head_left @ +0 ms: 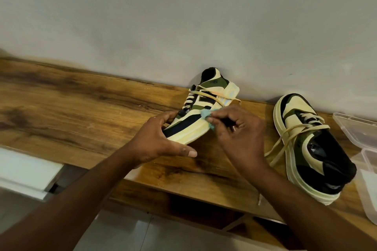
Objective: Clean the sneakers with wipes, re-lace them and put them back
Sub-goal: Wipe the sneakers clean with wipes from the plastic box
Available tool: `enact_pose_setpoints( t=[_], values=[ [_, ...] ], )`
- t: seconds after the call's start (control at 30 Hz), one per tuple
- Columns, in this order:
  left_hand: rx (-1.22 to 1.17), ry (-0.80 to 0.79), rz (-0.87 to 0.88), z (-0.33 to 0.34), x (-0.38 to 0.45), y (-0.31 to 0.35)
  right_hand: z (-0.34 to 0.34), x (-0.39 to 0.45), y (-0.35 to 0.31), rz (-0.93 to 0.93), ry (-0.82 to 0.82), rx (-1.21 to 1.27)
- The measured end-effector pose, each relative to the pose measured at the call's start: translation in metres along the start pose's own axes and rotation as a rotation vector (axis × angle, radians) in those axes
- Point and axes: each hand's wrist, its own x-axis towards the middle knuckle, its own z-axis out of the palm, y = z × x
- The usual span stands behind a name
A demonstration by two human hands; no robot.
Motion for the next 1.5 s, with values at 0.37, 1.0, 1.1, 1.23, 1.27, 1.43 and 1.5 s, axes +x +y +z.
enact_pose_setpoints(
  t=[0.37,1.0,1.1,1.23,1.27,1.43,1.5],
  values=[
    [-0.132,0.055,0.029,0.003,0.0,-0.001,0.007,-0.018,-0.013,-0.178,-0.109,-0.058],
    [-0.218,-0.006,0.022,-0.004,0.0,0.006,0.009,-0.018,-0.012,-0.207,-0.109,-0.048],
    [-0.198,0.003,0.02,-0.005,0.001,0.004,0.004,-0.008,-0.003,-0.105,-0.028,-0.019],
    [-0.18,0.028,0.038,-0.004,0.0,0.003,-0.001,0.001,0.003,0.129,0.04,0.036],
    [-0.185,0.03,0.043,-0.003,0.0,0.003,0.001,-0.001,0.001,0.132,0.042,0.034],
    [-0.204,0.011,0.052,-0.005,0.002,-0.001,0.017,-0.027,-0.026,-0.07,-0.107,0.024],
    [-0.209,0.003,0.046,-0.006,0.002,-0.001,0.018,-0.026,-0.024,-0.118,-0.14,0.011]
  ],
)
